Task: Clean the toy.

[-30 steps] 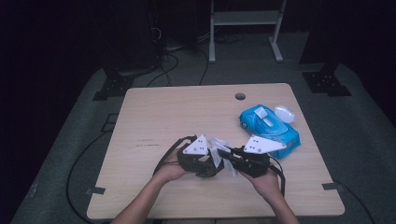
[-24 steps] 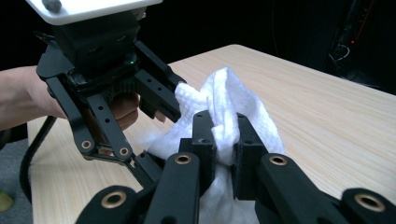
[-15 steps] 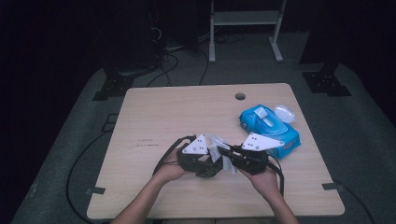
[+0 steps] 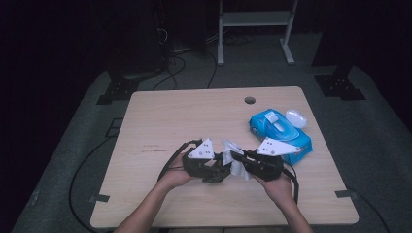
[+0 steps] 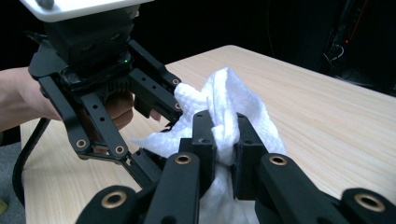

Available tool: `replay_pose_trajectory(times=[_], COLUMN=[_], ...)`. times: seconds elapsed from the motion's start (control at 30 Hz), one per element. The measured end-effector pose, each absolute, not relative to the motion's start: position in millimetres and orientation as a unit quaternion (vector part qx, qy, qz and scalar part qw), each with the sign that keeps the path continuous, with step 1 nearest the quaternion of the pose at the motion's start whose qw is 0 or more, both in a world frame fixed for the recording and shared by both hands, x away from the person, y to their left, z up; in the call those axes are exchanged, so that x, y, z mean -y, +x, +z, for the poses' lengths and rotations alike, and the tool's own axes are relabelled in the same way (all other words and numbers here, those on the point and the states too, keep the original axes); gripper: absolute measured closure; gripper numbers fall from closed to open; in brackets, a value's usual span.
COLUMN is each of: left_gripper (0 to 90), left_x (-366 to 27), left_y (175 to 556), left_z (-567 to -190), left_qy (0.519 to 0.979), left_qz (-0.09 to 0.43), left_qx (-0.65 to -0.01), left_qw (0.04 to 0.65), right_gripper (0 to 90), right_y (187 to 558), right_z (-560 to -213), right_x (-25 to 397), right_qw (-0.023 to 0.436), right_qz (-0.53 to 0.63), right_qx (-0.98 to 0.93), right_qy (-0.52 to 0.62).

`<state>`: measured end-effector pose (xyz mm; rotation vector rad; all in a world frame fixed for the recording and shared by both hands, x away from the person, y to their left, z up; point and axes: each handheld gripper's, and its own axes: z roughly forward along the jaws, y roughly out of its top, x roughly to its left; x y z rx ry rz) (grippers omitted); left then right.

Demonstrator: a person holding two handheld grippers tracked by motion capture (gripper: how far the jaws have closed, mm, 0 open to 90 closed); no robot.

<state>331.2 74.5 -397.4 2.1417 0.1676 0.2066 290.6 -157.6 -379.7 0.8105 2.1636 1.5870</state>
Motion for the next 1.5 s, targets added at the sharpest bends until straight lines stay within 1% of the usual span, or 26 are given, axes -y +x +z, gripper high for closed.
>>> replay_pose_trajectory(times=[0.1,0.17,0.37,0.57,0.77,0.83,0.93,1.13,1.2,1.27,1.33,1.43,1.5], left_gripper=[58.2,58.2,58.2,58.2,58.2,58.2,58.2,58.2,58.3,58.2,58.3,58.2,58.3], left_x=[-73,-75,-83,-85,-84,-85,-85,-88,-87,-88,-88,-86,-85], left_y=[331,331,335,334,333,333,333,334,333,333,334,334,333], left_z=[-398,-397,-395,-393,-397,-399,-399,-395,-395,-396,-397,-399,-399], left_qy=[0.872,0.871,0.867,0.863,0.870,0.868,0.868,0.862,0.864,0.862,0.861,0.866,0.865], left_qz=[0.079,0.081,0.082,0.083,0.085,0.077,0.080,0.080,0.081,0.081,0.077,0.077,0.075], left_qx=[-0.068,-0.068,-0.079,-0.084,-0.081,-0.083,-0.082,-0.085,-0.083,-0.083,-0.086,-0.081,-0.079], left_qw=[0.478,0.479,0.486,0.491,0.478,0.484,0.483,0.494,0.490,0.493,0.495,0.487,0.490], right_gripper=[81.6,81.6,81.7,81.7,81.4,81.5,81.6,81.5,81.5,81.5,81.6,81.6,81.5], right_y=[287,285,289,285,287,287,288,287,289,291,294,293,292], right_z=[-378,-376,-382,-378,-385,-388,-390,-384,-387,-394,-399,-395,-389], right_x=[149,145,162,151,156,159,163,157,163,168,174,173,168], right_qw=[0.164,0.171,0.172,0.168,0.164,0.171,0.166,0.173,0.166,0.173,0.154,0.152,0.159], right_qz=[0.560,0.556,0.553,0.564,0.560,0.550,0.551,0.557,0.561,0.546,0.553,0.566,0.569], right_qx=[-0.766,-0.771,-0.763,-0.764,-0.765,-0.769,-0.766,-0.765,-0.761,-0.764,-0.756,-0.749,-0.750], right_qy=[0.269,0.258,0.288,0.267,0.271,0.277,0.285,0.275,0.280,0.298,0.315,0.310,0.299])
